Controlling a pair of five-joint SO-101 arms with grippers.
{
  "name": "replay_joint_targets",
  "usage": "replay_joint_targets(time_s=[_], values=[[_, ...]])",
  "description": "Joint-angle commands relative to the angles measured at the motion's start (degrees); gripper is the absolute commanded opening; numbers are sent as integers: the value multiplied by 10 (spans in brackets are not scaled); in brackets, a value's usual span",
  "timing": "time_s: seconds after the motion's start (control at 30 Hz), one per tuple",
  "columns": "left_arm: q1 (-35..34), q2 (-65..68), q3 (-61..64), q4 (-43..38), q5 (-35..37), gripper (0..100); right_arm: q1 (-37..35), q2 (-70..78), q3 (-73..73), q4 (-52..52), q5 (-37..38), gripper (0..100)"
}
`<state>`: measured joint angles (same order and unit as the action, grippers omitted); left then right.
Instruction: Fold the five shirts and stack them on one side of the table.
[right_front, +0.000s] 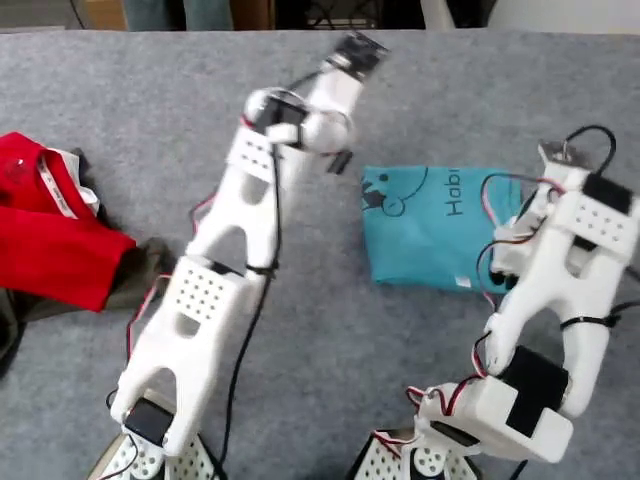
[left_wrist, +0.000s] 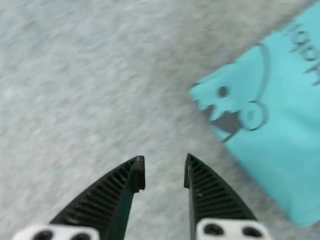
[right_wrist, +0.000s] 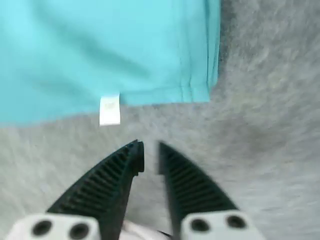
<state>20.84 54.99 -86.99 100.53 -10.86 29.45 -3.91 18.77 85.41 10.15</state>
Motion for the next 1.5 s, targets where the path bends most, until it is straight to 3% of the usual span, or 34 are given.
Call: replay_joint_targets(time_s=[0.0, 0.1, 0.37, 0.77, 0.87, 1.03, 1.33, 1.47], values=[[-29, -82, 83, 7, -4, 155, -31, -22, 61, -91, -93, 243], [-42, -147, 210, 6, -6, 154, -51, -22, 90, -146, -117, 288], [-64, -273, 529, -18, -9, 90, -59, -19, 98, -242, -174, 293], [-99, -477, 999, -279, -4, 91, -50, 178, 67, -302, -176, 289], [-99, -520, 1083, -328, -6, 91, -47, 211, 38, -289, -175, 227], [-99, -541, 1175, -382, -5, 91, -49, 226, -13, -238, -149, 10], [-117, -546, 1235, -421, -4, 91, -46, 227, -143, -143, -146, 15], [-130, -546, 1235, -421, -4, 91, -45, 231, -233, -98, -104, 15]])
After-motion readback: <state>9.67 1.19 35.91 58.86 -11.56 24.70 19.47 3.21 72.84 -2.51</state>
